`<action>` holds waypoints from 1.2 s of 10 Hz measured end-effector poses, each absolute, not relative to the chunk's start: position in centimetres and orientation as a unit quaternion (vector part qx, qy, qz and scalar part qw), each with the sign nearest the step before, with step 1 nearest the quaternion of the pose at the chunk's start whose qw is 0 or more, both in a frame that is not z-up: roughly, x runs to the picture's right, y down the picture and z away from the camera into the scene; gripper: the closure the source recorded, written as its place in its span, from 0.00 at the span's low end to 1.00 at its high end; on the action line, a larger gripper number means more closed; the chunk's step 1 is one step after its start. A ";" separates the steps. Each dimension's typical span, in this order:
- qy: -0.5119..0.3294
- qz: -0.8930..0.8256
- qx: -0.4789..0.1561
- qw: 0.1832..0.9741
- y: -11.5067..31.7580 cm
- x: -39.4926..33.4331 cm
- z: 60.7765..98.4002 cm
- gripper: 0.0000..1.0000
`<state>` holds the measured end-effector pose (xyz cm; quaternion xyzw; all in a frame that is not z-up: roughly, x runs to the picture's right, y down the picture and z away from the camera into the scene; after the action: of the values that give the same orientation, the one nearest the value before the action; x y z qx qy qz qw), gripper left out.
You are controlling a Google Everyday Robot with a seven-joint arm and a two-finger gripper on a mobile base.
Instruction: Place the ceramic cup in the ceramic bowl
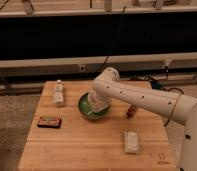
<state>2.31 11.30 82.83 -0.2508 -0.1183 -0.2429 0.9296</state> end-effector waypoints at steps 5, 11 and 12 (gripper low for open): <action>-0.126 -0.247 -0.250 0.928 11.4 2.0 83.0 0.20; -0.130 -0.274 -0.244 0.921 9.9 1.0 81.1 0.20; -0.129 -0.280 -0.243 0.920 9.4 0.8 80.6 0.20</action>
<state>0.76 9.45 80.56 -0.2433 -0.1291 -0.2797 0.9197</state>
